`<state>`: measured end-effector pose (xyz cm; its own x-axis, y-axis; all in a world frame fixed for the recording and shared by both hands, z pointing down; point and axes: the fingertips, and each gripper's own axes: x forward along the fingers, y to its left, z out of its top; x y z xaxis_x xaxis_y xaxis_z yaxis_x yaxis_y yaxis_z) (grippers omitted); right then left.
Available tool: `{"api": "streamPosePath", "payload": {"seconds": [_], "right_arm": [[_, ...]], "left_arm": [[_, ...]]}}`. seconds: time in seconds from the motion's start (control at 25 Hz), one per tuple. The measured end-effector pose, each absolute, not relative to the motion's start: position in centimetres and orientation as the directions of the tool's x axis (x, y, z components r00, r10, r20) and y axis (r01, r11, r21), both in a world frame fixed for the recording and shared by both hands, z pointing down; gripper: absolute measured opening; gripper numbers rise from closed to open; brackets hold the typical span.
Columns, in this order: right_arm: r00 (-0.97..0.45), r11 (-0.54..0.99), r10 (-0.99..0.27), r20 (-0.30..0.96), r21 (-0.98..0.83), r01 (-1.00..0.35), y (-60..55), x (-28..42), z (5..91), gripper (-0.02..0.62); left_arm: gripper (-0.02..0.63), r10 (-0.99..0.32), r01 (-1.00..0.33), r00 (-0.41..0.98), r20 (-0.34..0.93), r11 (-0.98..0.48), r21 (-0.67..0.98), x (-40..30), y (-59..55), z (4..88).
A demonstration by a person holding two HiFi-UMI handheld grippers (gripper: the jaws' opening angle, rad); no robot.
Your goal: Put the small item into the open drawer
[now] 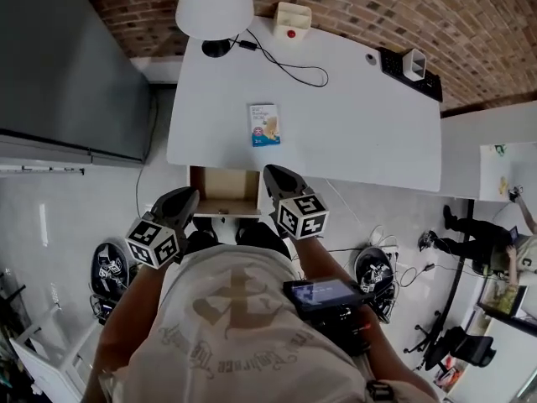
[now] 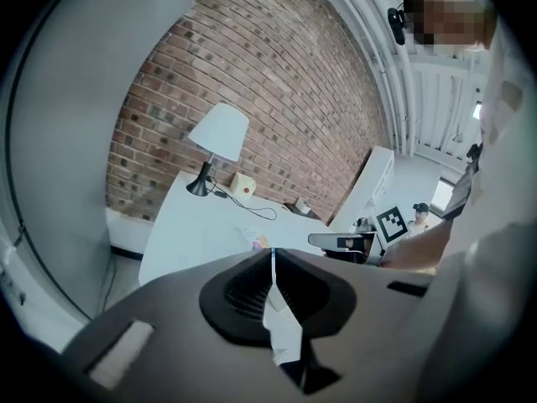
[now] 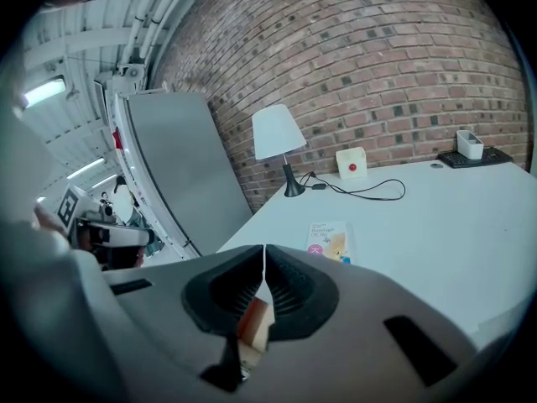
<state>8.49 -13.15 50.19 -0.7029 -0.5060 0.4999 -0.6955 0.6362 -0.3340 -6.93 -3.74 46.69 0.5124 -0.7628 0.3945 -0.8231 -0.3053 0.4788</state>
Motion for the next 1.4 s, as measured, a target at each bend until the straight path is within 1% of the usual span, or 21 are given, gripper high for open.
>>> {"api": "streamPosePath", "payload": {"seconds": [0.32,0.4,0.6,0.84,1.16,1.4], "right_arm": [[-0.637,0.610,-0.536,0.555,-0.267,-0.746,-15.7,7.8,52.0,0.014],[-0.621,0.603,-0.537,0.570,-0.254,-0.756,-16.4,7.5,52.5,0.093],[-0.578,0.570,-0.547,0.606,-0.235,-0.787,-17.6,7.5,53.9,0.149],[-0.522,0.518,-0.543,0.658,-0.226,-0.825,-18.4,7.9,55.7,0.190],[-0.497,0.525,-0.496,0.712,-0.210,-0.825,-19.6,7.0,58.3,0.247],[-0.467,0.500,-0.505,0.726,-0.194,-0.844,-21.2,7.2,59.2,0.273]], "left_arm": [[0.015,-0.769,-0.827,0.500,0.399,-0.287,0.484,-8.5,-3.7,47.0],[0.015,-0.774,-0.832,0.490,0.402,-0.275,0.482,-9.0,-3.5,47.1],[0.015,-0.788,-0.843,0.464,0.405,-0.253,0.474,-9.7,-3.1,47.0],[0.015,-0.806,-0.858,0.425,0.411,-0.213,0.468,-10.8,-2.4,46.6],[0.015,-0.804,-0.866,0.386,0.451,-0.147,0.478,-11.1,-0.2,47.9],[0.015,-0.804,-0.870,0.373,0.463,-0.130,0.475,-11.2,0.3,48.0]]}}
